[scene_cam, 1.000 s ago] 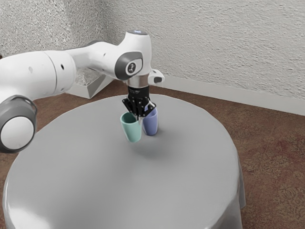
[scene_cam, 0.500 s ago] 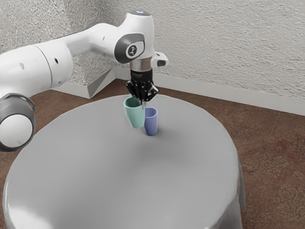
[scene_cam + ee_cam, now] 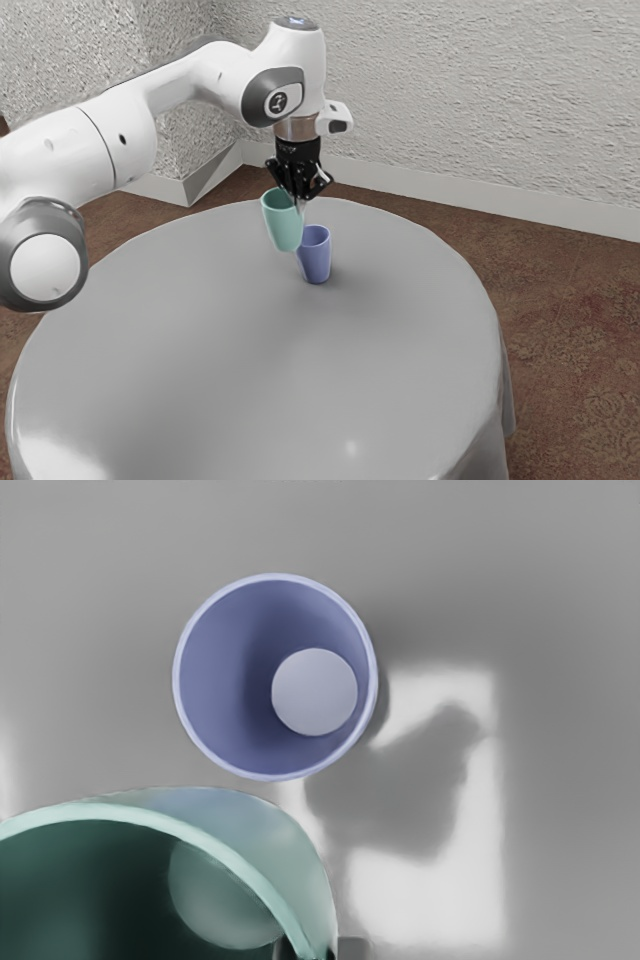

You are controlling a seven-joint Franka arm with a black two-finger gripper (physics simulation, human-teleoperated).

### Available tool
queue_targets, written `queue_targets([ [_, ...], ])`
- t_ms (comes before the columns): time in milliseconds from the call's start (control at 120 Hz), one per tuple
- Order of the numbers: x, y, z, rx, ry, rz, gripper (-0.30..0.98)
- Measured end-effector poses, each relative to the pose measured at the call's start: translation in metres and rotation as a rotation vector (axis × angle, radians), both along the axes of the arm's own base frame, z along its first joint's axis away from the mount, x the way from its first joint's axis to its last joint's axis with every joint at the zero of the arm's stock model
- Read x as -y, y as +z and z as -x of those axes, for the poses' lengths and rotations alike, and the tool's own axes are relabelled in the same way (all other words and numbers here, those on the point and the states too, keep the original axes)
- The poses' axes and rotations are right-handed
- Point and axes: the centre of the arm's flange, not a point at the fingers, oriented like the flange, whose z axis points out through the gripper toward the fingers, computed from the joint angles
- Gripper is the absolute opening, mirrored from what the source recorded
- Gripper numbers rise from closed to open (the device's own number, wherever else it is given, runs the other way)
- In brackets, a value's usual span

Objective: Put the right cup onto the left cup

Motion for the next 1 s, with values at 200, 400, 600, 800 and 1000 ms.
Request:
queue_targets([
  [200,0.011,0.010,-0.006,0.046,-0.060,-0.024,-0.10],
  [400,0.015,0.010,-0.012,0.085,-0.116,-0.041,-0.10],
  [600,0.020,0.008,-0.021,0.137,-0.178,-0.055,-0.10],
  [800,0.019,0.005,-0.024,0.153,-0.203,-0.067,-0.10],
  [1000,0.016,0.002,-0.024,0.143,-0.198,-0.054,-0.10],
])
